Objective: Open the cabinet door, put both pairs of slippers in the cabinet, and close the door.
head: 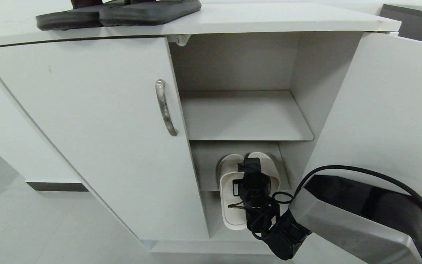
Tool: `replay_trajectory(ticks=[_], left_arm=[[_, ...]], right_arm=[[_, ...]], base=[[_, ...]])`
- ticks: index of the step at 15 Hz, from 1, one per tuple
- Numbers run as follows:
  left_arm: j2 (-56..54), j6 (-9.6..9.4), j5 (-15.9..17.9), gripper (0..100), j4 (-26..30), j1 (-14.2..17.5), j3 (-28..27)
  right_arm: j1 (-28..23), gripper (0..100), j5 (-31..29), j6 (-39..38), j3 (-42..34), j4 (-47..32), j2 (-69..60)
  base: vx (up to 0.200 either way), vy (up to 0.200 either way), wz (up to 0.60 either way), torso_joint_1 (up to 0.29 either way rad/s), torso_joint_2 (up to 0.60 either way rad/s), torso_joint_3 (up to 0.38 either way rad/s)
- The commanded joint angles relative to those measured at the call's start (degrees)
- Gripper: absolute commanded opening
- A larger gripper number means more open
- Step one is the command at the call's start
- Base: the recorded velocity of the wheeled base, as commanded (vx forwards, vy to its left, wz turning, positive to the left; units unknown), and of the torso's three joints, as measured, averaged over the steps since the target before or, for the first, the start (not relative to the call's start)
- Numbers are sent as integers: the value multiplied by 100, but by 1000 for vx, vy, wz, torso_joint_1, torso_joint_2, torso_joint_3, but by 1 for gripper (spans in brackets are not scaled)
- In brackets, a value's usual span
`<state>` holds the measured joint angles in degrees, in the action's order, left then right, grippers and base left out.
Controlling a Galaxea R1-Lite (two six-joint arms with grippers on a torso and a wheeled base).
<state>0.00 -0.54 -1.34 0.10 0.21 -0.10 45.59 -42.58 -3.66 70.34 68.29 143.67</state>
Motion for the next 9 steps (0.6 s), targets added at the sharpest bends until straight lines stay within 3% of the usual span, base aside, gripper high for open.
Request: replay_trajectory(ticks=[1, 2, 9], left_arm=[[18, 1, 125, 0, -1, -3, 1], [18, -8, 152, 0, -1, -3, 1], [18, 1, 160, 0, -1, -3, 1]], right_arm=[[-15, 0, 57, 5, 147, -18, 47], [-50, 0, 92, 5, 349, -106, 83], [-402, 0, 215, 5, 1193, -387, 601]], base=[[200, 0, 0, 2, 7, -2], [200, 0, 0, 12, 2, -2], [0, 0, 0, 0, 0, 0]])
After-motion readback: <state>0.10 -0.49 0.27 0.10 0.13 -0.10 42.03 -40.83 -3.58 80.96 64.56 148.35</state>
